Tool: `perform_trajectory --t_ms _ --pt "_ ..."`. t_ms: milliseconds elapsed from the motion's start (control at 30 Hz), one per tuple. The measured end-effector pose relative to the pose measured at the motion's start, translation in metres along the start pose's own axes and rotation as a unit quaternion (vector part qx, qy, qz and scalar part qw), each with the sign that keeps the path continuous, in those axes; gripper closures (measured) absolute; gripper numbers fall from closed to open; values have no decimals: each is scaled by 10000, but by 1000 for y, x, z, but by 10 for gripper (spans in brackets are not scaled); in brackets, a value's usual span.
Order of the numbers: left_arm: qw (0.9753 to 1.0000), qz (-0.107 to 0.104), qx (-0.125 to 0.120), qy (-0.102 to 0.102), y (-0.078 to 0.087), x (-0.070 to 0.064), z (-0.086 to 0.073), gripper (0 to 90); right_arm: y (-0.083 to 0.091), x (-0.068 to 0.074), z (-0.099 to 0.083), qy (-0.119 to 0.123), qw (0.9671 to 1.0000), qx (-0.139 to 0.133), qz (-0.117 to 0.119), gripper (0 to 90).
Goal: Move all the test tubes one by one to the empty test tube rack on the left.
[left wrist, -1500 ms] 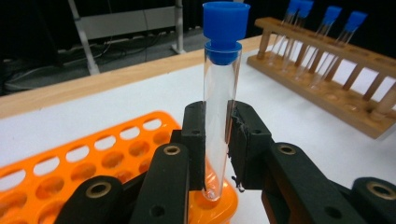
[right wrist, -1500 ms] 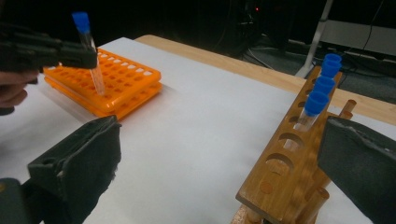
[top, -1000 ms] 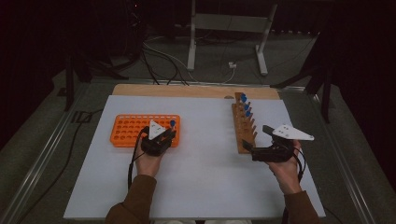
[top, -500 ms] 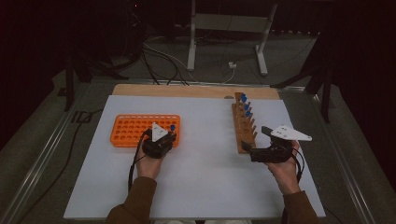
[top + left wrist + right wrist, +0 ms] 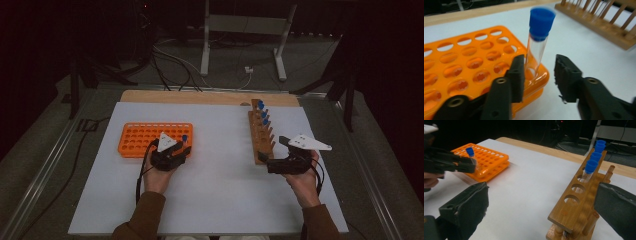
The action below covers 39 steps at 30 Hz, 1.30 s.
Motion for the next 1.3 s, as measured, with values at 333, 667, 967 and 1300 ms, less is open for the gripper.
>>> perform_trajectory --t_ms 333,667,967,1300 --pt "9979 -179 -553 277 41 -1 7 330 -3 -1 5 34 9999 43 -101 0" --pt "9960 178 -797 362 68 0 7 19 -18 -17 25 -47 9994 89 -333 24" --pt "9957 315 -829 282 73 3 9 8 -51 -48 29 -317 9965 300 -707 179" --pt "9953 360 -819 370 73 6 7 8 -84 -61 19 -395 9928 600 -960 612"
Point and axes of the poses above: each handheld gripper's, and its own axes: y roughly backward along the jaws, z roughly out of its top, x roughly to its left, the point moved 2 cm from there along -y, roughly forward along the jaws, and after that the axes turned 1 degree about -x, right-handed, at the moved point
